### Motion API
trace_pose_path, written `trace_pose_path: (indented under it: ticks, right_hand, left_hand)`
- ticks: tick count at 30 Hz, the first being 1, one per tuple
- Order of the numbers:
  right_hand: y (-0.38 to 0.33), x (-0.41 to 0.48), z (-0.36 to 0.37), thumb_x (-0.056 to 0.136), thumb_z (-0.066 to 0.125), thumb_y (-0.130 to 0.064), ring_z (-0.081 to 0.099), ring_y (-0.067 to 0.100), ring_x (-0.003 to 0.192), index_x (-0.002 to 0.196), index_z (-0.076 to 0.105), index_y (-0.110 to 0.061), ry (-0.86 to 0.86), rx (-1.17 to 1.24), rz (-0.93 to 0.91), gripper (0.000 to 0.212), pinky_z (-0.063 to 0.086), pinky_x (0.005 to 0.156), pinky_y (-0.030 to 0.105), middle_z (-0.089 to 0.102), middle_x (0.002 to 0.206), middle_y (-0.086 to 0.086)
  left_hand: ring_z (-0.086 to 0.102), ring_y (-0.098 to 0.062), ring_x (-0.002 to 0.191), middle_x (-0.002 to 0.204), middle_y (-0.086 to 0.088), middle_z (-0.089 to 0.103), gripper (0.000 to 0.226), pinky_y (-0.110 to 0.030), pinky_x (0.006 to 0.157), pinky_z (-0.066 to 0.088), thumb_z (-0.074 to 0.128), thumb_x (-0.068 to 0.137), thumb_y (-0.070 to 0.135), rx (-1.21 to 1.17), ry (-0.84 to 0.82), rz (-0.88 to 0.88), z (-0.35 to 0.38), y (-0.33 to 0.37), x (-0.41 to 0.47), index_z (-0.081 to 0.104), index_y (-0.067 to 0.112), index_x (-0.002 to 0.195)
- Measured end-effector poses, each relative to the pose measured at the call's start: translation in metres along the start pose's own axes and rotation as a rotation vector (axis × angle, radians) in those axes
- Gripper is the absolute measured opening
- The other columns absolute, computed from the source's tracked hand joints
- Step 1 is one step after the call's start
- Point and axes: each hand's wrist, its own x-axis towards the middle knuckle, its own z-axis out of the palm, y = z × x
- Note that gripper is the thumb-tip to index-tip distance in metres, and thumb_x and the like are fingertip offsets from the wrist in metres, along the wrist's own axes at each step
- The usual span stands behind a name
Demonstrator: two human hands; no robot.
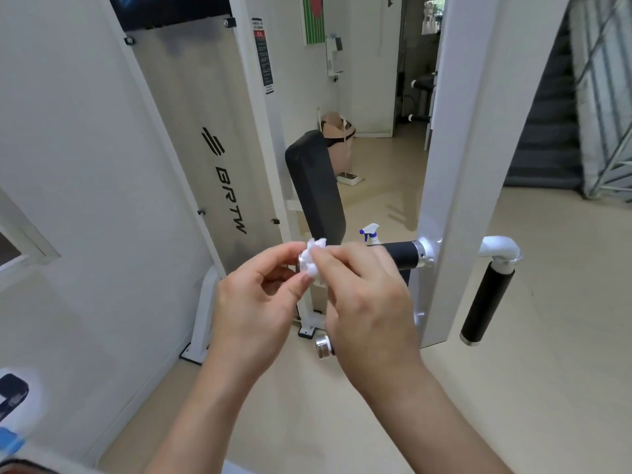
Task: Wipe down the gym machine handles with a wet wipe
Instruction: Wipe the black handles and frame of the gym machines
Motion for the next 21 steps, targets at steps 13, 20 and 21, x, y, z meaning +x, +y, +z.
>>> trace_pose_path:
  ticks: [13,20,21]
  right_hand:
    - [0.019,0.009,-0.001,0.085,0.055,-0.002,0.037,0.018,0.067,0.091,0.071,-0.015,0.038,-0.077,0.105,0.022,0.035,0.064,0.023,0.067,0.083,-0.004]
    - [0.001,-0.012,0.015,0.093,0.046,-0.002,0.054,0.026,0.073,0.123,0.06,0.002,-0.008,-0.068,-0.018,0.033,0.047,0.075,0.03,0.062,0.126,0.016]
    - [0.004,-0.016,0.014,0.091,0.05,0.001,0.056,0.027,0.074,0.122,0.06,0.004,0.012,-0.058,-0.035,0.033,0.048,0.075,0.03,0.06,0.127,0.018]
  left_hand:
    - [0.067,-0.005,0.085,0.096,0.008,0.071,0.032,-0.012,0.075,0.05,0.069,0.083,0.007,0.043,0.087,0.017,0.008,-0.004,0.001,0.067,0.031,0.105]
    - [0.068,-0.011,0.088,0.095,0.006,0.072,0.029,-0.022,0.078,0.053,0.066,0.085,0.006,-0.011,0.073,0.031,0.011,-0.001,0.0,0.069,0.027,0.105]
    - [0.068,-0.011,0.089,0.095,0.006,0.072,0.028,-0.023,0.077,0.054,0.066,0.085,0.007,-0.011,0.076,0.033,0.011,-0.002,0.0,0.07,0.026,0.106]
